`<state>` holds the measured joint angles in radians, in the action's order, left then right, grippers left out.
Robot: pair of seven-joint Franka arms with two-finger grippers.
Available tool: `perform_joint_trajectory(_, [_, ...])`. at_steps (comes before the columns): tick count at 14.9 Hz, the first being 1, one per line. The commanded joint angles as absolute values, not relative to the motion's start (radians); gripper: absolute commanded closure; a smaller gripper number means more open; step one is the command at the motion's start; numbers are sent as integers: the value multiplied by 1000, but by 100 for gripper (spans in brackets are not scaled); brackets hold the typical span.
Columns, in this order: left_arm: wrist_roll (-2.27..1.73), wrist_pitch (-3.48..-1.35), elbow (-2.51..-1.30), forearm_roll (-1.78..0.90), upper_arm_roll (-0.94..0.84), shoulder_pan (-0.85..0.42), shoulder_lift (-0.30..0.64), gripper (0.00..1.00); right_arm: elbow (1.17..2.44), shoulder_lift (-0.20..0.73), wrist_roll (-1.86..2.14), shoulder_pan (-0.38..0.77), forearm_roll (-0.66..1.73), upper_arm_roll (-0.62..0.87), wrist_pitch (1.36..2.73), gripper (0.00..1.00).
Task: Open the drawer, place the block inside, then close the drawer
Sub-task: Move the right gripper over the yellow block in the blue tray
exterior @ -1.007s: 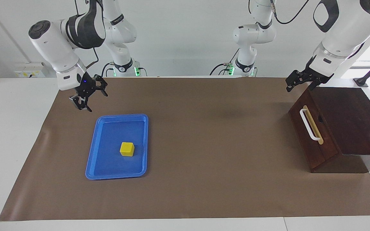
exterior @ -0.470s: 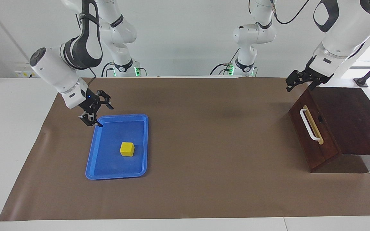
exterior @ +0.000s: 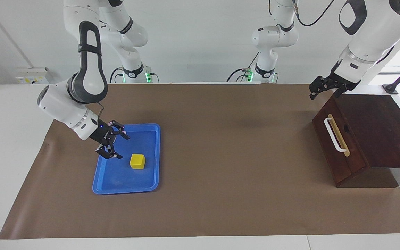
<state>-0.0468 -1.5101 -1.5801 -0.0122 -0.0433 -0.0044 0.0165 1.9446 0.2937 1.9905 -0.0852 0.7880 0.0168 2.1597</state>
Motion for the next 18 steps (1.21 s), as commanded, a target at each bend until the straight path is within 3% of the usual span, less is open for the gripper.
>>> perform_joint_trajectory(1, [-43,-1505,-1568,-17,-43,2,18,0,1870,373,2075,-94,842,25,2117,0])
perform_joint_trajectory(4, [-41,-1505,-1568,-17,-43,2,18,0,1853,419,2138,-97,882,25,2103,0])
perform_joint_trajectory(13, [-84,-1522,-1577,-17,-40,18,12,0,1871,425,2215,-78,882,25,2154,0])
perform_joint_trajectory(16, [-100,-1745,-1759,92,-46,-11,-50,0,1870,425,2215,-69,893,25,2167,0])
perform_joint_trajectory(18, [-100,-1856,-1833,152,-48,-21,-40,0,1871,428,2217,-60,896,25,2190,0])
